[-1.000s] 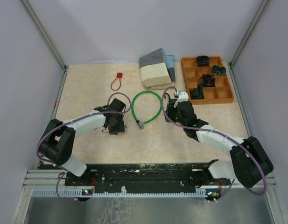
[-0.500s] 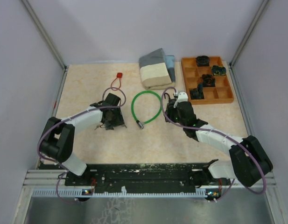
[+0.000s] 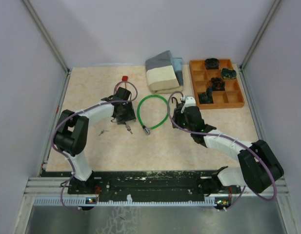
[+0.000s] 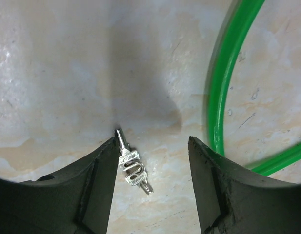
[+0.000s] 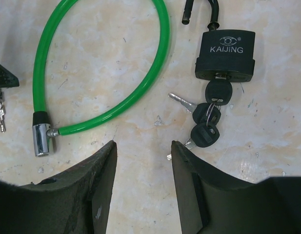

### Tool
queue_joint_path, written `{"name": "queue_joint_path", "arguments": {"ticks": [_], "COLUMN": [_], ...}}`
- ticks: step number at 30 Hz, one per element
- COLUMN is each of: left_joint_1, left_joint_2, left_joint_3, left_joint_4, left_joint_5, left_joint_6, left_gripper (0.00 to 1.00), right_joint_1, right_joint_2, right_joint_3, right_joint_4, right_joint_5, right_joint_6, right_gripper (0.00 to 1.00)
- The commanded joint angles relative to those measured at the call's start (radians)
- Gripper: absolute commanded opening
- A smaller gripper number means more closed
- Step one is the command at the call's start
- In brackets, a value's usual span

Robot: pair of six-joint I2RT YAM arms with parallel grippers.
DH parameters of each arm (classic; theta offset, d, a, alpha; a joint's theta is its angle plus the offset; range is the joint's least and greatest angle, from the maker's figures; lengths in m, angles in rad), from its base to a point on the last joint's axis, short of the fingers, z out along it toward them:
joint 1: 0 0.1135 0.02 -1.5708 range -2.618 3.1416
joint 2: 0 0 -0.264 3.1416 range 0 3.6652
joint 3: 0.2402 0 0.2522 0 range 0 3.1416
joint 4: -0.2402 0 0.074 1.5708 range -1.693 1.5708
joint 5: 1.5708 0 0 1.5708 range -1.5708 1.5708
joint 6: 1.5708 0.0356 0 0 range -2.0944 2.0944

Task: Unlock with the key
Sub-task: Move the key to the center of the board.

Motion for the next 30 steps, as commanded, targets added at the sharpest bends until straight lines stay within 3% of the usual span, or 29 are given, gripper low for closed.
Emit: {"name": "queue_joint_path", "arguments": {"ticks": [1, 17, 24, 30], "left_joint_1": [0.004, -0.066, -0.127, -0.136], "left_joint_2": [0.075, 0.052, 0.142, 0.162], "left_joint_3": [0.035, 0.074, 0.178, 0.170], "left_joint_4": [0.010, -0.194, -0.346, -0.340], "left_joint_5": [0.053, -0.149, -0.266, -0.252], "left_joint_6": [0.039, 0.029, 0.016, 0.019], "left_gripper": [0.64, 0.63, 0.54, 0.46], "right_joint_1": [0.012, 0.011, 0.011, 0.011], "right_joint_2": [0.008, 0.022, 0.016, 0.011], "right_joint_3": [0.026, 0.034, 0.034, 0.034], "right_joint_4": [0.043, 0.035, 0.032, 0.032], "right_joint_5": [-0.004, -0.011, -0.009, -0.013], "right_joint_6": [-0.013, -0.014, -0.016, -0.016], "right_gripper": [0.49, 0.49, 0.49, 0.49]}}
